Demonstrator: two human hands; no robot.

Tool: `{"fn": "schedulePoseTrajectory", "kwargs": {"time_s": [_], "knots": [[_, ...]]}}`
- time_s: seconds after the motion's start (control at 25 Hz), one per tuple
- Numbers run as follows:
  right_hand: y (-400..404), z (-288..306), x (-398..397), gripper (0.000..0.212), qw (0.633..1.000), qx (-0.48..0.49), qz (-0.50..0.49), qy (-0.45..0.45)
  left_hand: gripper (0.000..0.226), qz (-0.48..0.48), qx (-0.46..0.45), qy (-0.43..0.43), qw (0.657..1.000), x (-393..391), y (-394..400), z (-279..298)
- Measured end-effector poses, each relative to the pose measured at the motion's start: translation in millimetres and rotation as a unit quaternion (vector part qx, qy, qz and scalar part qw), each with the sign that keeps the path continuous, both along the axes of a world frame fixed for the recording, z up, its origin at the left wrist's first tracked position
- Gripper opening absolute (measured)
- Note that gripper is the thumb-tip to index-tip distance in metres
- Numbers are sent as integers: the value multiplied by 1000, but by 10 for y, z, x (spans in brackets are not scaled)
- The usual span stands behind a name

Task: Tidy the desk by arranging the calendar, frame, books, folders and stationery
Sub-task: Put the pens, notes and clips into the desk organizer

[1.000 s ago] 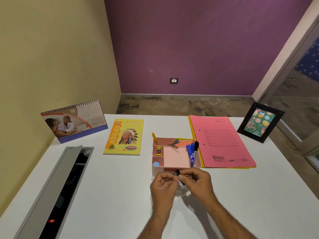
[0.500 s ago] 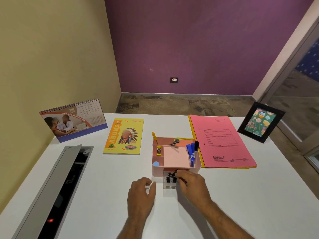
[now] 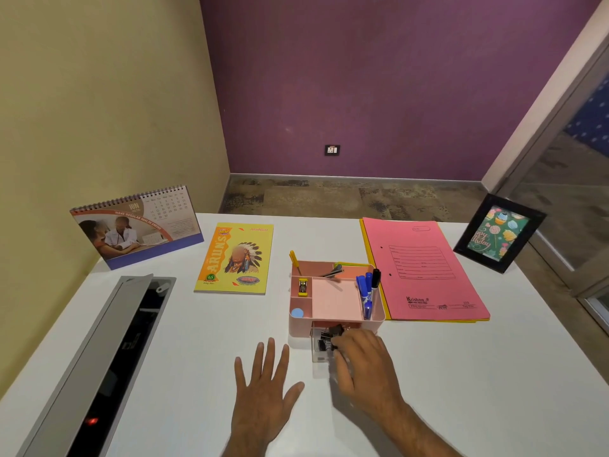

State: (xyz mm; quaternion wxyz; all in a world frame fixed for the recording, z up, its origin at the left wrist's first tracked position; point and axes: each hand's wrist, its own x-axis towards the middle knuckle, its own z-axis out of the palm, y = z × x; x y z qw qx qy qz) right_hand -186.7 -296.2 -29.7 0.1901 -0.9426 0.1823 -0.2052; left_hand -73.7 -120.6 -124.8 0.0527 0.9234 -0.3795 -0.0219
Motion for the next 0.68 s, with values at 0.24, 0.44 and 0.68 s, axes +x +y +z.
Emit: {"fn": "schedulePoseTrajectory", "kwargs": {"time_s": [0.24, 0.44, 0.68], "knots": [[171, -137, -73, 33, 989, -3, 8, 151, 81, 8, 17, 19, 1000, 10, -5, -10], [118, -93, 116, 44, 985, 11, 9, 169, 83, 8, 16, 34, 999, 6, -10, 17], [22, 16, 308, 44, 985, 40, -19, 168, 83, 0, 23, 37, 999, 20, -25, 4]]}}
